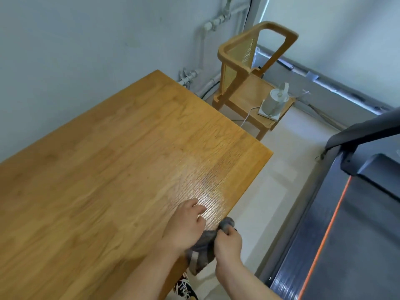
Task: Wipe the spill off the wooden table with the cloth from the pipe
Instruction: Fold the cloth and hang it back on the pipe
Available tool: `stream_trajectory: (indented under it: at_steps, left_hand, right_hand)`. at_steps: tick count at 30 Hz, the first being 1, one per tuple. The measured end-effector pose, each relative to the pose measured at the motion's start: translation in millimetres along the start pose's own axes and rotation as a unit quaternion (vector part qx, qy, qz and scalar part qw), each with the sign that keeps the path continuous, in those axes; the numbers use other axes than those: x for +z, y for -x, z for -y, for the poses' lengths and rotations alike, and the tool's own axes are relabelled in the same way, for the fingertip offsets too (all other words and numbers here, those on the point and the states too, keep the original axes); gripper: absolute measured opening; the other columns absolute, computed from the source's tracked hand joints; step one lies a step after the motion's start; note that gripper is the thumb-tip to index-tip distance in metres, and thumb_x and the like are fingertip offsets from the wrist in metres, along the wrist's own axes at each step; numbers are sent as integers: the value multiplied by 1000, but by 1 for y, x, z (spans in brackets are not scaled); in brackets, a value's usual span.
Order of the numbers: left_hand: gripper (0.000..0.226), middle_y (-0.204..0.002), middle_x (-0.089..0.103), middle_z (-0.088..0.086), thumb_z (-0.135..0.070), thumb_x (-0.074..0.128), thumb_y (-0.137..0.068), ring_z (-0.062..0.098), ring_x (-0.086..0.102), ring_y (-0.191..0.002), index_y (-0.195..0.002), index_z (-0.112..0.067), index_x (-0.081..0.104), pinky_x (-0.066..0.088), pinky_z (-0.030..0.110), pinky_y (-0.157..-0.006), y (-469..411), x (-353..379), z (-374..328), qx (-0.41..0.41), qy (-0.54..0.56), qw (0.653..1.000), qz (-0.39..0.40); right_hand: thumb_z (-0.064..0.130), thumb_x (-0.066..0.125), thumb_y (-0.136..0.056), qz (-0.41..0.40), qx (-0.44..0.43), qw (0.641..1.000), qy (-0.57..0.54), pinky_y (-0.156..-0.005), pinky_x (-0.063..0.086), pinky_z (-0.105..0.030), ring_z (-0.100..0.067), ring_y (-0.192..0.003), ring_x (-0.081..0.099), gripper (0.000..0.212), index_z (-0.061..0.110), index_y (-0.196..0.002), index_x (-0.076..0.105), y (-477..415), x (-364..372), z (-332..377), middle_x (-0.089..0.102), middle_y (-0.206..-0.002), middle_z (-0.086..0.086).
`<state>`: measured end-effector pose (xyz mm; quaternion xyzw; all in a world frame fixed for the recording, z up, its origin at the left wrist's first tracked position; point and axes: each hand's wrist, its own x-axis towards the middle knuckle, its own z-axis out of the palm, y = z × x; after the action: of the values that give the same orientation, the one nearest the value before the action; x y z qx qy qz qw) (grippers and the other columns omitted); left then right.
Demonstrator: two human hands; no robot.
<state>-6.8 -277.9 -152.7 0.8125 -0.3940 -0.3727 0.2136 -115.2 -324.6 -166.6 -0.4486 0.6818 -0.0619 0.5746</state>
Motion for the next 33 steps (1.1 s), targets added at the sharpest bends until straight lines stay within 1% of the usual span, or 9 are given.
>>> stream_trajectory:
  at_steps: [4,7,10,15,20,23,25,28,33]
  left_hand:
    - [25,-91,68,-1,-39,43,-93,12,58,-80,-91,-33,68,50,37,-78,6,-15,-28,-52,224,973,21]
    - [27,-93,66,4,-38,45,-97,18,61,-84,-103,-28,68,53,38,-79,-1,-34,-59,-75,370,925,-38]
    - [27,-103,70,5,-38,46,-98,22,65,-95,-111,-24,65,55,43,-86,-15,-65,-94,-86,489,863,-98]
    - [33,-93,72,6,-43,42,-98,23,68,-88,-93,-22,68,52,45,-87,-39,-99,-143,-97,495,863,-32]
    - [16,-85,72,10,-19,58,-91,21,65,-78,-85,-14,72,49,33,-73,-68,-107,-179,-51,594,786,-164]
    - [11,-94,73,6,-20,66,-87,17,66,-88,-95,-16,71,51,33,-81,-81,-121,-189,27,518,818,-251]
    - [15,-93,73,-1,-24,70,-82,10,66,-87,-96,-19,70,51,25,-78,-86,-135,-199,67,444,855,-258]
    - [20,-88,72,-7,-27,73,-79,7,63,-81,-98,-22,72,47,17,-69,-91,-155,-217,91,378,886,-252]
    - [58,-108,71,4,-56,83,-56,24,62,-111,-108,-37,68,48,44,-97,-88,-191,-210,25,333,918,-215]
  right_hand:
    - [-2,46,-86,90,-20,982,-164,-59,48,-35,-29,-63,57,10,1,-80,54,19,-47,54,56,-73,-21]
    - [13,55,-88,203,-68,948,-234,-53,46,-30,-24,-64,60,21,-5,-90,64,19,-68,103,61,-82,-22]
    - [25,53,-96,305,-66,913,-264,-73,56,-39,-28,-78,68,34,-6,-101,67,14,-81,149,69,-92,-22]
    - [11,73,-80,451,-108,854,-238,-73,58,-45,-37,-80,69,30,-11,-97,63,-7,-98,207,67,-94,-30]
    - [0,90,-56,533,-108,819,-182,-80,58,-44,-36,-92,67,62,2,-112,63,-34,-119,256,64,-110,-30]
    - [5,73,-76,542,-79,822,-159,-90,55,-48,-38,-105,64,58,6,-131,57,-43,-129,284,60,-127,-29]
    - [21,67,-87,549,-64,826,-111,-96,50,-49,-36,-104,64,41,5,-125,64,-45,-131,302,63,-123,-26]
    - [29,64,-90,568,-81,814,-89,-102,46,-51,-39,-115,61,47,0,-126,61,-50,-130,321,60,-127,-27]
    - [11,73,-79,620,-161,763,-86,-95,51,-45,-36,-103,65,53,-7,-127,58,-54,-132,350,61,-121,-32]
